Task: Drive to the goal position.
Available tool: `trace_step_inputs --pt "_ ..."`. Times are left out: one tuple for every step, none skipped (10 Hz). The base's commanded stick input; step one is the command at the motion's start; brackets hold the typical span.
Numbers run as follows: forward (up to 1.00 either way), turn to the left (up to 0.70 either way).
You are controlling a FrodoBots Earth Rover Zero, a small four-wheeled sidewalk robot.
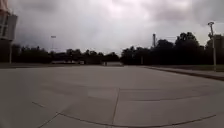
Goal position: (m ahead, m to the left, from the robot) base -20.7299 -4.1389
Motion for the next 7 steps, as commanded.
trace_step_inputs --pt "0.7 0.0" --pt "0.7 0.0" --pt "0.7 0.0" --pt "0.7 0.0" --pt "0.7 0.0" --pt "0.7 0.0" --pt "0.7 0.0"
